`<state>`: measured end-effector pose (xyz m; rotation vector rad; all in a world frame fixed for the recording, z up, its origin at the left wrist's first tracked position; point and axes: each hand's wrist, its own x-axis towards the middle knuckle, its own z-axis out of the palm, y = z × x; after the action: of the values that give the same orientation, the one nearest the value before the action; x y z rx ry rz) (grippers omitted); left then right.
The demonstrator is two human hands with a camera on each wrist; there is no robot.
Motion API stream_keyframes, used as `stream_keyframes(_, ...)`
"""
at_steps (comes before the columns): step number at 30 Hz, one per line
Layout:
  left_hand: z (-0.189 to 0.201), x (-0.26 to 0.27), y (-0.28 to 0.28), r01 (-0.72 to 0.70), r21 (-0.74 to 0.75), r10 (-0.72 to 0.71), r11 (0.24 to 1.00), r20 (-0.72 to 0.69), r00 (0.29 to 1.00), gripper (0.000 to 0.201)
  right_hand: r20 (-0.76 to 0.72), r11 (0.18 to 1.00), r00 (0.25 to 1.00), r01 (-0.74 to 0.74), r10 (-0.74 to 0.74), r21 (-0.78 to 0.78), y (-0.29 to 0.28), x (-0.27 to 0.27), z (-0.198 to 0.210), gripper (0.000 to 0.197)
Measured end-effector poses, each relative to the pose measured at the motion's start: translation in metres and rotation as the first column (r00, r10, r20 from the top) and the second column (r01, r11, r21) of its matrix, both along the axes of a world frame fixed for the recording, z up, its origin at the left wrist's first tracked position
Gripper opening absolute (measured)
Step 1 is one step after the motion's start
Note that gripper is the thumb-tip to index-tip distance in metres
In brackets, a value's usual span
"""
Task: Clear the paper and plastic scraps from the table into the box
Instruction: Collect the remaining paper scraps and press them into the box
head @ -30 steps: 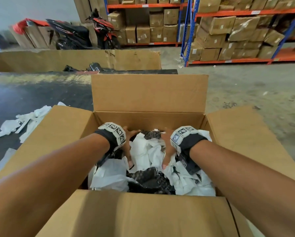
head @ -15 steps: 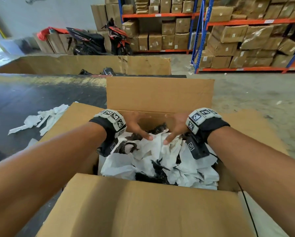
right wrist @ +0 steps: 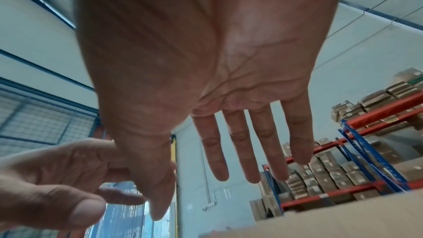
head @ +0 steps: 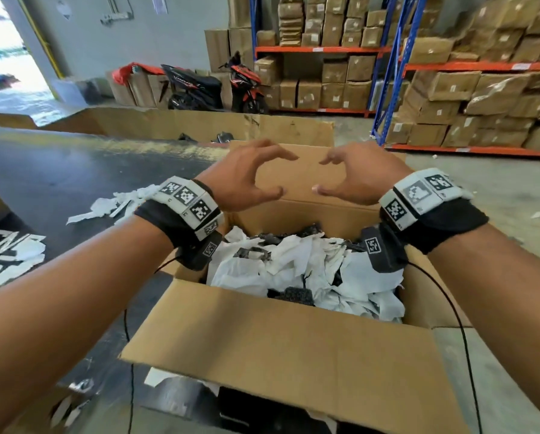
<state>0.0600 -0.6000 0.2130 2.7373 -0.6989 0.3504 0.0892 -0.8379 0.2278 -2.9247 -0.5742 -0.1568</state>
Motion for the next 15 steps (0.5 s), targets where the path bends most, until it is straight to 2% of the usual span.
stream_keyframes(4, 0.01, -0.045, 0.037, -0.031, -0.064, 0.035, 0.997, 0.051, 0.998, 0.059, 0.096, 0.998, 0.995, -0.046, 0.041, 0.05, 0.022, -0.046, 0.019, 0.066)
stream_keyframes(8, 0.002, -0.091, 0.089, -0.059, -0.07, 0.064, 0.996, 0.072, 0.995, 0.058, 0.139, 0.985, 0.987, -0.105, 0.086, 0.136, 0.065, -0.086, 0.018, 0.063)
stream_keyframes(15, -0.03, -0.17, 0.218, -0.182, -0.149, 0.185, 0.972, 0.01, 0.983, 0.057, 0.118, 0.943, 0.979, -0.193, 0.166, 0.271, 0.199, -0.147, -0.007, 0.057)
